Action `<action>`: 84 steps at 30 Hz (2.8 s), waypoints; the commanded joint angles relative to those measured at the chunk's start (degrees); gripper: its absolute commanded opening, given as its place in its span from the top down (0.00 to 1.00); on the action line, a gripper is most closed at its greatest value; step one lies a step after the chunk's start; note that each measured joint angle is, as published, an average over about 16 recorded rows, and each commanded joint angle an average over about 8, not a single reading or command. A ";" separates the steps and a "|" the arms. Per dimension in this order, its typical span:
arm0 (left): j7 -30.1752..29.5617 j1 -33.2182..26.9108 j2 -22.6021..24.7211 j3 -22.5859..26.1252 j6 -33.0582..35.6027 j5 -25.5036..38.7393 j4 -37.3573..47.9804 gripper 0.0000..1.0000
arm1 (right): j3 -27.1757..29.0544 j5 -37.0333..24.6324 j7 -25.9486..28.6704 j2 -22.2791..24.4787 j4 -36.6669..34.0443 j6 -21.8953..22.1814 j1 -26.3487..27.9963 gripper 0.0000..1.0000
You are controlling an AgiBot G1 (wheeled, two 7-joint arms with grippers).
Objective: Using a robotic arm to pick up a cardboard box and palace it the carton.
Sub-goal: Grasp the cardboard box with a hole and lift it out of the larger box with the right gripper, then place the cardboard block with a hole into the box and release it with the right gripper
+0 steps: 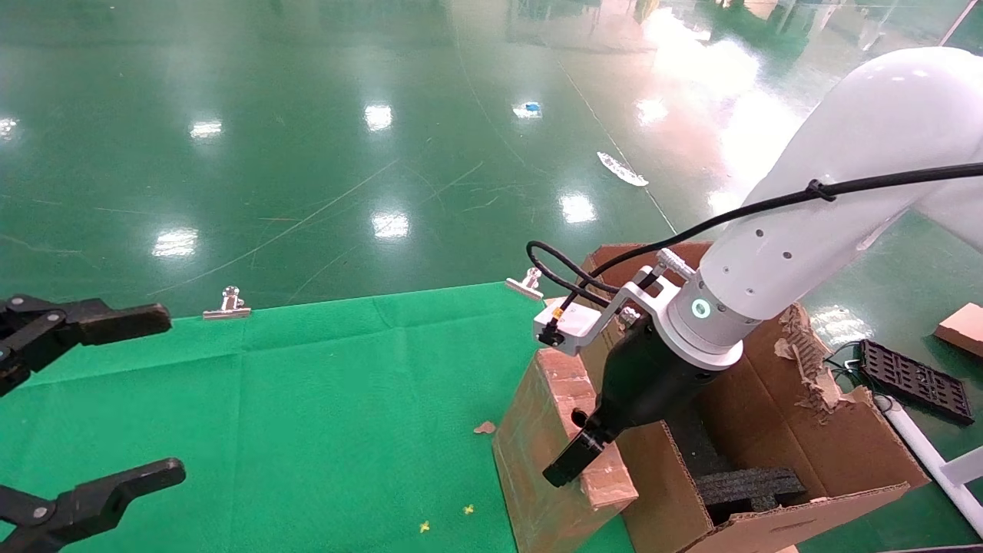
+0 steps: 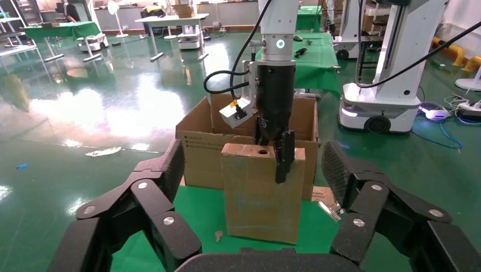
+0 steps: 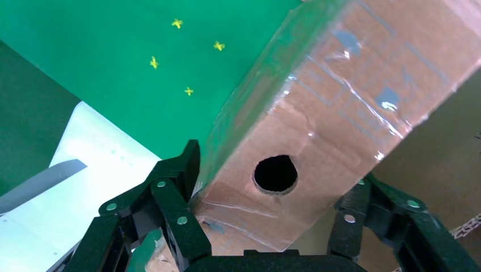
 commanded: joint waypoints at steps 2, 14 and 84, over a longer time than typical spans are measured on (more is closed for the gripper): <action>0.00 0.00 0.00 0.01 0.00 -0.01 0.00 1.00 | -0.06 -0.14 0.00 0.15 0.12 0.02 -0.01 1.00; 0.02 -0.01 -0.01 0.04 -0.02 -0.03 0.00 1.00 | 3.17 0.10 -5.55 2.88 2.97 4.81 2.10 1.00; 0.10 -0.05 -0.08 0.20 -0.09 -0.14 0.00 0.00 | 3.55 -5.75 -17.48 14.42 -40.85 12.95 -8.12 1.00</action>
